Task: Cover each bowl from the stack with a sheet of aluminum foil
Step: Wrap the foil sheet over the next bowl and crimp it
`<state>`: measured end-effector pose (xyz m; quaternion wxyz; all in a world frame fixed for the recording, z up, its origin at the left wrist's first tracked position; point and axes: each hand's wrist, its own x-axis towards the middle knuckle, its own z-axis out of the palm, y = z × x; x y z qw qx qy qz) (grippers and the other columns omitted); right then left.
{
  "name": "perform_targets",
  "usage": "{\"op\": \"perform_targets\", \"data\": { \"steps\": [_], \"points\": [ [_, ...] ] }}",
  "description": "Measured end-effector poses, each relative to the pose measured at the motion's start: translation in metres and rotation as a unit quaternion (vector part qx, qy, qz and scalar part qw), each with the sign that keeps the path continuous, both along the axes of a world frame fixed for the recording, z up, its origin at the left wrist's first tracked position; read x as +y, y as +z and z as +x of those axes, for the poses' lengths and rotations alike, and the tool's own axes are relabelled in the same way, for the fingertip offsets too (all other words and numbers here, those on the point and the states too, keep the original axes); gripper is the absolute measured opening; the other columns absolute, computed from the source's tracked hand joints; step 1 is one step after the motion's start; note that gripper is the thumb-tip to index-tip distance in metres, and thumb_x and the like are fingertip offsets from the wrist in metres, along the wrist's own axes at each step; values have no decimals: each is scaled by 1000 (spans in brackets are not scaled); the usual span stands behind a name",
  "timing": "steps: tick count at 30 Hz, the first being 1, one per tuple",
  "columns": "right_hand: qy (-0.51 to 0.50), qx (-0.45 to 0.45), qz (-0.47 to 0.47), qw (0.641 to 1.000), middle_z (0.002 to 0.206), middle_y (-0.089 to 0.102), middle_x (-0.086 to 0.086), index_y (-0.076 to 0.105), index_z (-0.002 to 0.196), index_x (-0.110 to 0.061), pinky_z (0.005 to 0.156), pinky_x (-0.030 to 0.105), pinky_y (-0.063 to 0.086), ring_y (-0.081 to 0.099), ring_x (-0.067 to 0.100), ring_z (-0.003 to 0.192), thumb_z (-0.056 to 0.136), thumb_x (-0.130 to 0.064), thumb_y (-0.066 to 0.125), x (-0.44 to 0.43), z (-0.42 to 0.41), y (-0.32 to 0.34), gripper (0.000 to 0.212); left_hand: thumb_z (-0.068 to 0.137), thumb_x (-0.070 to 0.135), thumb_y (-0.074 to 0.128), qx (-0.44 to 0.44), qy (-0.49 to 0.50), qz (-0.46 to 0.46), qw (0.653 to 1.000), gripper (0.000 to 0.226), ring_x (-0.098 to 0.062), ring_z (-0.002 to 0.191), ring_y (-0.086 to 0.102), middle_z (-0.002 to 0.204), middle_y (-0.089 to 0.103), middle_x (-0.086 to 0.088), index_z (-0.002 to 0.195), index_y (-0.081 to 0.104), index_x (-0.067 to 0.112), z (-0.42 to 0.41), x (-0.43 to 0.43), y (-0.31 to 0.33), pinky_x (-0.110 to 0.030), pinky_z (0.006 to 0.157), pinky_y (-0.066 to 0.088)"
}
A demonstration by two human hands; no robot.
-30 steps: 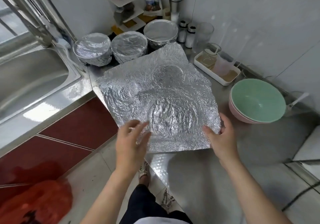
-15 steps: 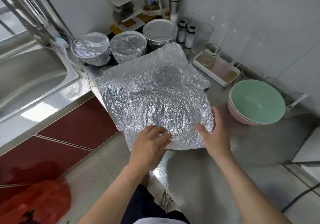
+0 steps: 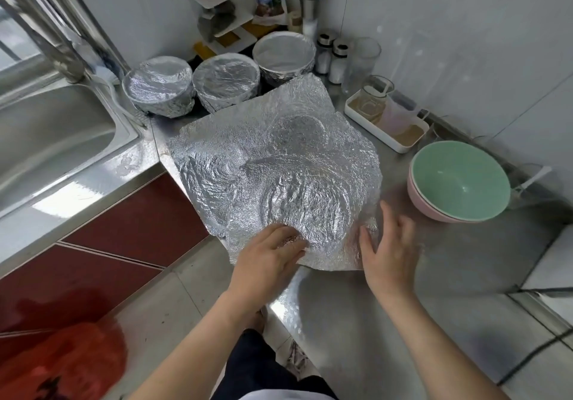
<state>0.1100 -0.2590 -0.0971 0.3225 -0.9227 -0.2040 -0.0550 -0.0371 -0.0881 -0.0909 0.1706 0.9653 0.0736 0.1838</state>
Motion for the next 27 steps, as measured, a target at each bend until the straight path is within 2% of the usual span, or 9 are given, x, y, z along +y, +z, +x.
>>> {"op": "perform_targets", "data": {
  "steps": [2, 3, 6, 8, 10, 12, 17, 23, 27],
  "points": [
    [35, -120, -28, 992, 115, 53, 16, 61, 122, -13, 86, 41, 40, 52, 35, 99, 85, -19, 69, 1, 0, 10, 38, 85, 30, 69, 5, -5, 3, 1000, 25, -22, 105, 59, 110, 67, 0, 107, 74, 19, 0, 2, -1, -33, 81, 53],
    [87, -151, -17, 985, 113, 55, 14, 66, 115, -13, 86, 41, 40, 52, 34, 98, 85, -18, 69, 4, -1, 16, 31, 84, 30, 70, 4, -7, 7, 1000, 26, -23, 104, 59, 109, 66, -1, 108, 74, 19, 0, 2, -1, -33, 79, 54],
    [301, -171, -33, 938, 101, 61, 6, 71, 96, -13, 74, 38, 48, 53, 26, 91, 81, -14, 71, 17, -17, 19, 16, 81, 28, 73, -8, -11, 17, 1000, 27, -23, 98, 57, 104, 65, -3, 106, 74, 17, 1, 3, 0, -32, 70, 51],
    [372, -173, -83, 908, 94, 60, 0, 70, 93, -15, 69, 34, 48, 49, 18, 86, 82, -20, 65, 21, -26, 12, 13, 81, 30, 71, -12, -18, 20, 1000, 28, -22, 93, 54, 100, 63, -3, 106, 73, 16, 2, 2, 0, -31, 66, 49],
    [380, -166, -99, 904, 90, 59, -3, 69, 92, -17, 69, 27, 42, 47, 15, 83, 81, -19, 70, 22, -26, 9, 12, 83, 33, 68, -9, -29, 24, 999, 28, -21, 89, 54, 97, 63, -2, 106, 73, 16, 3, 3, 0, -30, 65, 49],
    [372, -172, -97, 907, 88, 59, -3, 68, 90, -16, 69, 26, 36, 50, 17, 80, 81, -18, 75, 24, -24, 9, 12, 85, 32, 70, -12, -37, 26, 999, 26, -20, 86, 57, 94, 64, 0, 105, 73, 15, 3, 6, -2, -30, 64, 49],
    [378, -204, -113, 896, 83, 57, -2, 64, 85, -17, 70, 31, 35, 51, 20, 77, 92, -21, 61, 28, -21, 10, 8, 89, 34, 70, -36, -51, 29, 998, 20, -17, 78, 59, 88, 66, 3, 96, 76, 17, 8, 10, -1, -29, 61, 50],
    [382, -214, -128, 890, 74, 55, 2, 60, 72, -14, 67, 31, 31, 50, 24, 68, 78, -2, 50, 34, -12, 12, 16, 95, 31, 62, -36, -86, 62, 994, 22, -17, 70, 58, 80, 65, 3, 81, 73, 18, 18, 9, 0, -32, 60, 51],
    [401, -199, -130, 884, 74, 55, 2, 61, 73, -13, 69, 29, 33, 49, 23, 69, 78, -2, 41, 21, -13, 17, 23, 89, 20, 68, -33, -82, 54, 995, 13, -17, 69, 54, 78, 62, 2, 77, 70, 15, 15, -6, -4, -32, 59, 49]
  ]
}}
